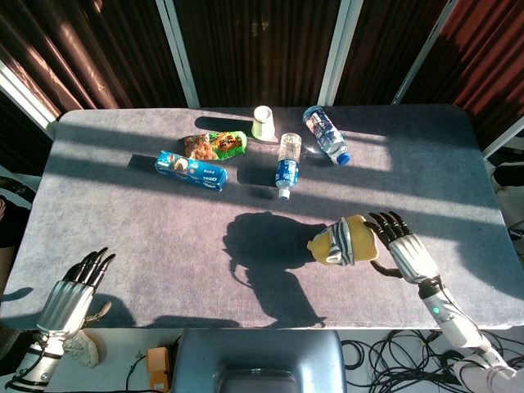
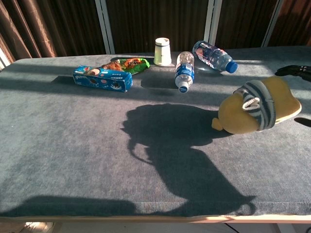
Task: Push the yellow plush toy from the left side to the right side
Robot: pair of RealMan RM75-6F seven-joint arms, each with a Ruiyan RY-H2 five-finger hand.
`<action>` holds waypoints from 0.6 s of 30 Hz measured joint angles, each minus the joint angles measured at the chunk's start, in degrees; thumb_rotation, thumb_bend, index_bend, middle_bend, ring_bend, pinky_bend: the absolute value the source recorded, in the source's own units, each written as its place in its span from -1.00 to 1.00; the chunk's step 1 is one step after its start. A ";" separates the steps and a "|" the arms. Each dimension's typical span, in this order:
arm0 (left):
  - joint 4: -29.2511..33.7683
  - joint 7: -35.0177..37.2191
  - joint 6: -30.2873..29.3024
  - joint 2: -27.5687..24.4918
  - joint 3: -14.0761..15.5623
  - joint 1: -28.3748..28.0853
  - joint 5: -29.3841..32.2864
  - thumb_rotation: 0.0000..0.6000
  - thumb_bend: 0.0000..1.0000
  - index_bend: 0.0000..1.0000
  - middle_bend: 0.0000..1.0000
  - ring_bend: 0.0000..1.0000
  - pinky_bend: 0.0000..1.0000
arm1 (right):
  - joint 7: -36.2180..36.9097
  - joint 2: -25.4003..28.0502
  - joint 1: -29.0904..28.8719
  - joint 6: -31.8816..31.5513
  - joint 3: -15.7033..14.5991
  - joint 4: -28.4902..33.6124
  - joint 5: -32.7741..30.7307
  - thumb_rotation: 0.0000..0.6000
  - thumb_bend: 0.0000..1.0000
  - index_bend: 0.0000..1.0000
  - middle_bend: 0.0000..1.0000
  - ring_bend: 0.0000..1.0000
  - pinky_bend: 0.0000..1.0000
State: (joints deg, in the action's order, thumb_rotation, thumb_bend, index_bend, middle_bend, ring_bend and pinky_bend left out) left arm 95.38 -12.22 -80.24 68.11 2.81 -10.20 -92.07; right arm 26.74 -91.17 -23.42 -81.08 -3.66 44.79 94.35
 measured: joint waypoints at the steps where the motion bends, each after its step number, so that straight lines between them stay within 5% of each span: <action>1: -0.01 0.00 0.05 -0.01 0.01 0.00 -0.01 1.00 -0.46 -1.00 -1.00 -0.87 -0.53 | -0.29 0.68 0.29 -0.67 -0.18 1.10 0.33 1.00 -0.79 -1.00 -1.00 -1.00 -1.00; 10: 0.01 -0.52 0.01 0.10 0.16 0.15 -0.48 1.00 -0.46 -1.00 -1.00 -0.87 -0.52 | -6.48 7.22 3.41 -6.78 -1.46 13.89 2.89 1.00 -0.92 -1.00 -1.00 -1.00 -1.00; 18: -0.11 -1.92 -1.53 0.48 0.45 1.02 -1.60 1.00 -0.46 -1.00 -1.00 -0.87 -0.52 | -19.91 15.42 9.08 -8.92 -3.01 32.92 0.75 1.00 -0.92 -1.00 -1.00 -1.00 -0.97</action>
State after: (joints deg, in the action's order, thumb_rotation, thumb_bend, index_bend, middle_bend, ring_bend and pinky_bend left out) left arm 95.27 -14.14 -81.77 68.60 3.26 -9.18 -93.67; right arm 6.83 -75.75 -14.33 -90.00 -6.68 77.71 95.10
